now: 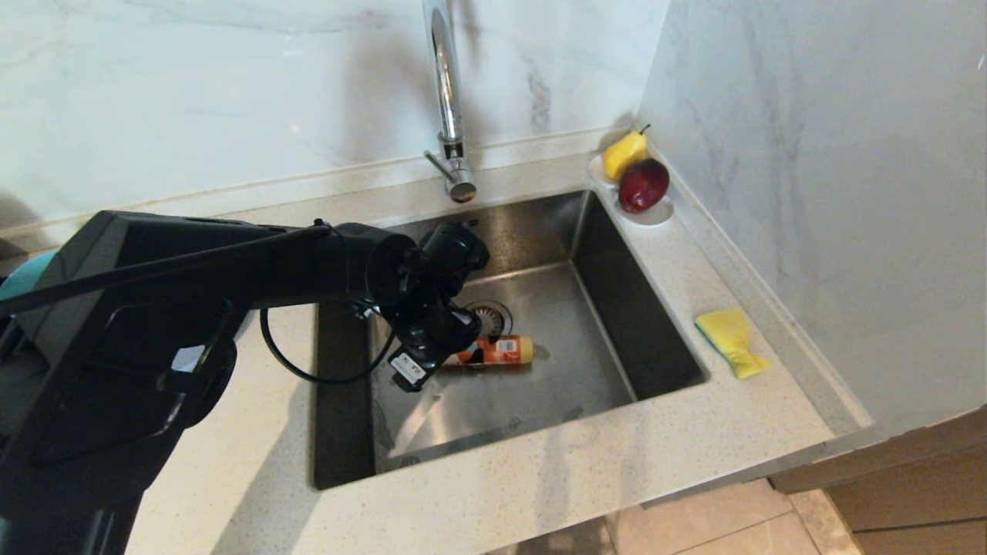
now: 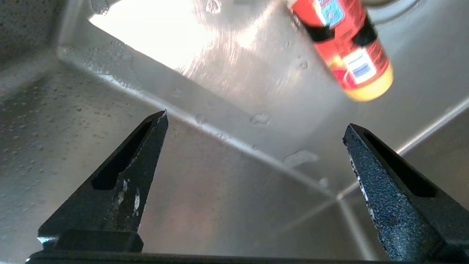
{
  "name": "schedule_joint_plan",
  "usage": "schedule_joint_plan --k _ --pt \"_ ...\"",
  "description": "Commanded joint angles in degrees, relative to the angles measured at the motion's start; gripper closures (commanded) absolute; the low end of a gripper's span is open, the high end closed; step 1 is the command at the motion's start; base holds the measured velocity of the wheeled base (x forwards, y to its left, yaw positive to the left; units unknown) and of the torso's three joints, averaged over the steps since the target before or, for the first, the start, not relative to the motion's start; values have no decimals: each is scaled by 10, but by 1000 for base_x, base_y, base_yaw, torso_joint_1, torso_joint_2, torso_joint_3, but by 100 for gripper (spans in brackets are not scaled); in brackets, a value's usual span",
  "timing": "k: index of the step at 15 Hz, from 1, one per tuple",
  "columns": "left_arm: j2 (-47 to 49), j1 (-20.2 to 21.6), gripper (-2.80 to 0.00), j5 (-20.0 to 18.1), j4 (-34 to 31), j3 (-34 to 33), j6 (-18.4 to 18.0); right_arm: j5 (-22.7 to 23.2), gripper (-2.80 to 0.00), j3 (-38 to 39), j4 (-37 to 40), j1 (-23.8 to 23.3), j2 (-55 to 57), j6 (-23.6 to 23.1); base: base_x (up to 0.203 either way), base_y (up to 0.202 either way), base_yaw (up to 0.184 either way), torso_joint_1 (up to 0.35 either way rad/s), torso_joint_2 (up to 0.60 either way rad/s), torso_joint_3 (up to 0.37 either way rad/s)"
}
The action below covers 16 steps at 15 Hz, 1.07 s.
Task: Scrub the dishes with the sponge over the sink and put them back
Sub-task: Place the bowl on the plate
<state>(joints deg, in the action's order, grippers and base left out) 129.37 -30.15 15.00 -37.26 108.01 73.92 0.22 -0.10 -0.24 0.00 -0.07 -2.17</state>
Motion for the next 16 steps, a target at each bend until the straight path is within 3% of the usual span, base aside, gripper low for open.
schedule_joint_plan --k 1,11,16 --pt "4 -2 -280 4 3 0 23 0 0 0 0 0 1 0 0 0 0 0 0 0" --pt "9 -3 -280 -2 69 0 66 0 0 0 0 0 1 0 0 0 0 0 0 0" --pt "8 -7 -280 -5 103 1 66 0 0 0 0 0 1 0 0 0 0 0 0 0"
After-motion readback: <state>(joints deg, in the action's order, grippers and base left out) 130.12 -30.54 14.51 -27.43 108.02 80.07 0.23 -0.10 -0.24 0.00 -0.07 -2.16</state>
